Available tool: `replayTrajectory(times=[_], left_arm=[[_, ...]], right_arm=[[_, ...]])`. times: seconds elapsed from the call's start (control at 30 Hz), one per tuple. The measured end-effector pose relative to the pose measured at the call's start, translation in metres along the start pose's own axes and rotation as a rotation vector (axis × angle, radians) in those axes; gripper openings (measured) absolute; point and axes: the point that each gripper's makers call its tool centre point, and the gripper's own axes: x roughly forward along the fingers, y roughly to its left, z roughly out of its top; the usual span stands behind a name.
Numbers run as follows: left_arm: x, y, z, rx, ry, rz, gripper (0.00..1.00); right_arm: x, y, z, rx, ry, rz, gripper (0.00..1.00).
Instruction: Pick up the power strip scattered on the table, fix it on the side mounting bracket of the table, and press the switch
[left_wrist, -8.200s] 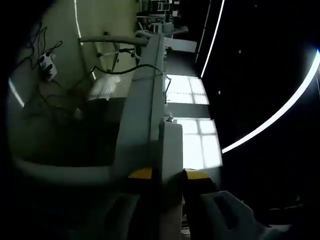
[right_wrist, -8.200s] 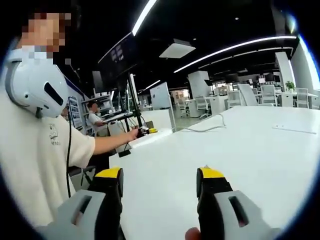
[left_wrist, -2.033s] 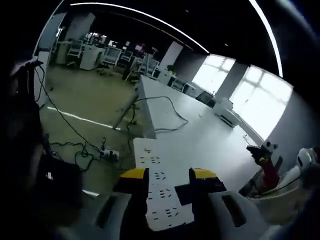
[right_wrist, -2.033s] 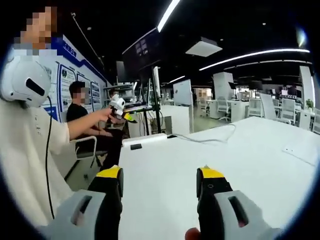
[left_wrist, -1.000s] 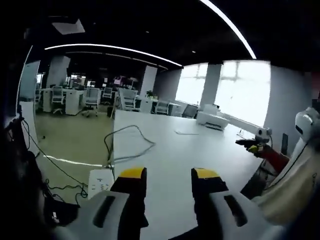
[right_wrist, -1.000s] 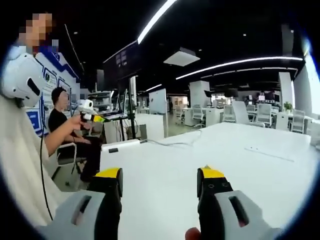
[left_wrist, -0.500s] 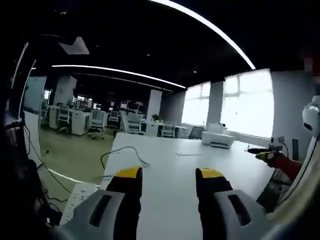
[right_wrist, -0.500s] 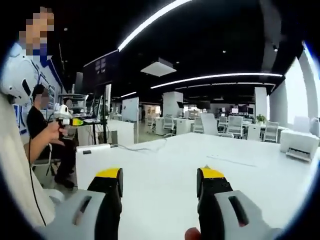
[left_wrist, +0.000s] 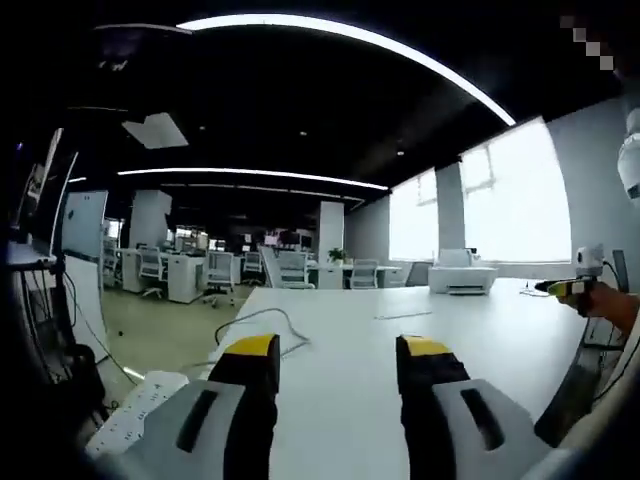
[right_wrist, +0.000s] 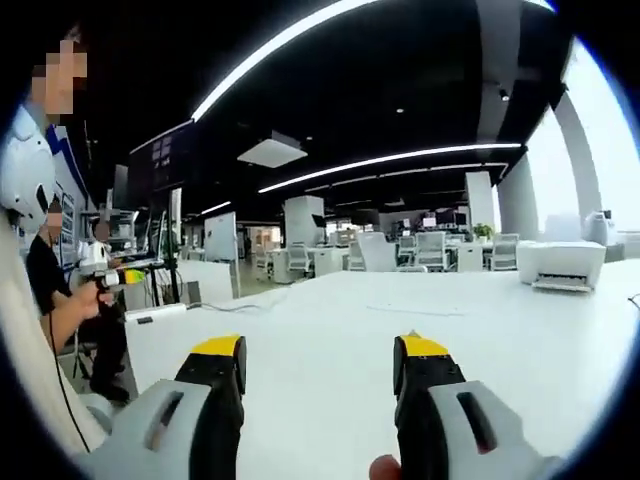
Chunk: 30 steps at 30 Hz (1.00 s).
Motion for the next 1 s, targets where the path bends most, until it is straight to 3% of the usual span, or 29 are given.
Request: replayTrajectory(times=[0.07, 0.17, 0.57, 0.7, 1.0], left_arm=[[0.002, -0.002, -0.016, -0.023, 0.057, -0.010, 0.55], [0.004, -0.003, -0.022, -0.009, 0.064, 0.001, 0.55], [0.003, -0.004, -0.026, -0.008, 0.091, -0.007, 0.56], [-0.008, 0.011, -0.020, 0.002, 0.116, 0.020, 0.56], [-0.044, 0.060, -0.005, -0.064, 0.160, 0.108, 0.54]], right_arm=[[-0.003, -0.007, -0.006, 0.007, 0.001, -0.014, 0.56], [-0.009, -0.015, -0.013, 0.015, 0.011, -0.034, 0.56], [-0.010, -0.016, -0.009, 0.025, 0.001, -0.036, 0.56], [-0.011, -0.018, -0.001, 0.020, -0.001, -0.031, 0.56], [-0.012, -0.021, 0.002, -0.001, 0.005, -0.042, 0.56]])
